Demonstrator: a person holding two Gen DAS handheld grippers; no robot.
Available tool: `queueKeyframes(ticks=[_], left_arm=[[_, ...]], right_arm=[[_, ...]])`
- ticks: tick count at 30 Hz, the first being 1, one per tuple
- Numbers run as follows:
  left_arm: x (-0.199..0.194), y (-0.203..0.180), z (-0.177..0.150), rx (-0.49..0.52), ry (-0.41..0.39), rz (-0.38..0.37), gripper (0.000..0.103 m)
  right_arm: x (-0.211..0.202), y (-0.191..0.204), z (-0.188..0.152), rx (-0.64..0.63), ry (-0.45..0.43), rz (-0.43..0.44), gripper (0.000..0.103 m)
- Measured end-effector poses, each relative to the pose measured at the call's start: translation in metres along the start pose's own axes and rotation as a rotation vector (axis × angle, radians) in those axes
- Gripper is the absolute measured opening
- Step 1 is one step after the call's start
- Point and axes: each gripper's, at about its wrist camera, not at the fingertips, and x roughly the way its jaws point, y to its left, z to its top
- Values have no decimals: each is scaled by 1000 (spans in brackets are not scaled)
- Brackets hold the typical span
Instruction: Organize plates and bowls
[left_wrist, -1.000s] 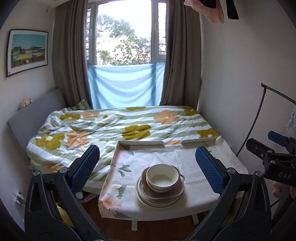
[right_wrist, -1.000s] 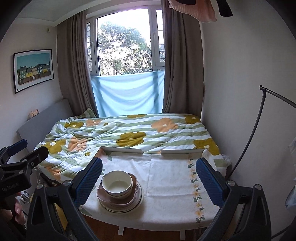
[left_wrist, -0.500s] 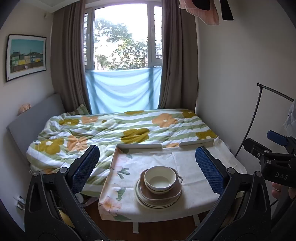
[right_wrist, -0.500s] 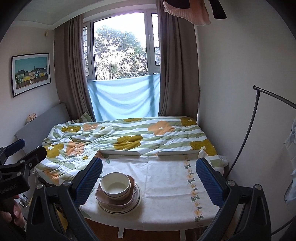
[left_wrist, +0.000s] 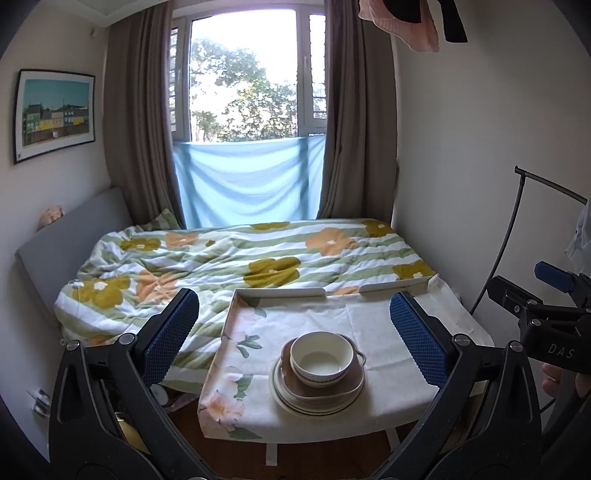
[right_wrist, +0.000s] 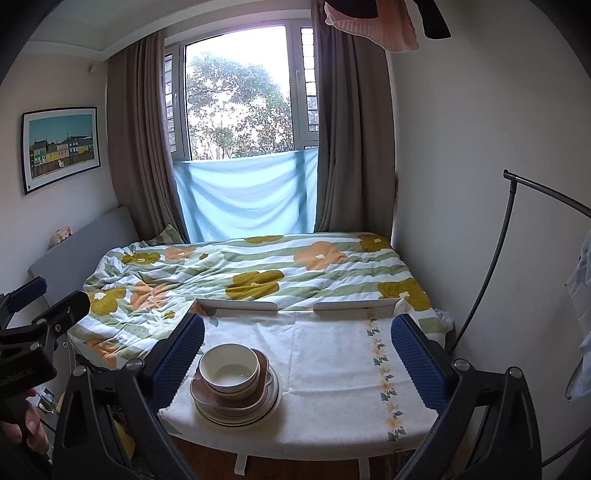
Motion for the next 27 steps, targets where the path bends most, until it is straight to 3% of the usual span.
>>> queueKeyframes(ticks=[27], left_arm=[[4, 2, -2, 3, 16, 15, 103]], right_arm=[[1, -1, -4, -2, 17, -5, 101]])
